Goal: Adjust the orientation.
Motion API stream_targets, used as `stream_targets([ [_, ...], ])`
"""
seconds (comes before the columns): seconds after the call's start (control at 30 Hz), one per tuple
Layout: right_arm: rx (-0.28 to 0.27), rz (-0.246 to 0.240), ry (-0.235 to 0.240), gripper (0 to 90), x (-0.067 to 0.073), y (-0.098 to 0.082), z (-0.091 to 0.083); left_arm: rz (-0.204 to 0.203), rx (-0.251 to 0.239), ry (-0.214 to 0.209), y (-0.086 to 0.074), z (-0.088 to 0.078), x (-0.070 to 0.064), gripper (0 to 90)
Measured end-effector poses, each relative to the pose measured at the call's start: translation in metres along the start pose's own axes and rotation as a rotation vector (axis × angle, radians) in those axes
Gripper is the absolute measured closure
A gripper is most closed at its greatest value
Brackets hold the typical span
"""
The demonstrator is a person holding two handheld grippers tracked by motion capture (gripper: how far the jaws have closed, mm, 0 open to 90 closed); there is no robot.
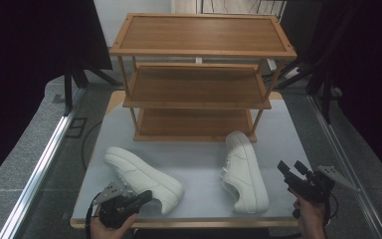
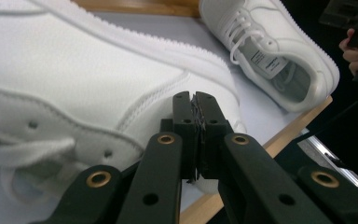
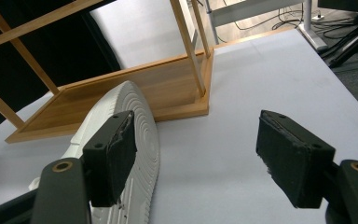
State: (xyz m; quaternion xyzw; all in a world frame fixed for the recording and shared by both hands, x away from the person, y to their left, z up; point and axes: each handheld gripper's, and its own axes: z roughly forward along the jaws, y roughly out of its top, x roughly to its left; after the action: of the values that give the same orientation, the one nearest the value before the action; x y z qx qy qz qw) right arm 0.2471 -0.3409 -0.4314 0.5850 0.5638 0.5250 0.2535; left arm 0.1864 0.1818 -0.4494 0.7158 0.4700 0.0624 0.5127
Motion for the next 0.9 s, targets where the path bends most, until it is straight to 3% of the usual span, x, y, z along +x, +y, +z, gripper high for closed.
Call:
stream_targets([
  [0.5, 0.003, 0.017, -0.017, 28.8, -0.005, -0.002, 0.000, 0.028, -0.027, -0.015, 0.037, 0.025, -0.001, 87.8],
  [0.67, -0.004, 0.027, -0.032, 28.8, -0.009, -0.001, -0.001, 0.036, -0.031, -0.019, 0.058, 0.044, 0.003, 87.8],
  [0.9, -0.005, 0.044, -0.047, 28.8, -0.015, -0.002, -0.002, 0.016, -0.007, -0.012, 0.078, 0.074, 0.010, 86.8],
])
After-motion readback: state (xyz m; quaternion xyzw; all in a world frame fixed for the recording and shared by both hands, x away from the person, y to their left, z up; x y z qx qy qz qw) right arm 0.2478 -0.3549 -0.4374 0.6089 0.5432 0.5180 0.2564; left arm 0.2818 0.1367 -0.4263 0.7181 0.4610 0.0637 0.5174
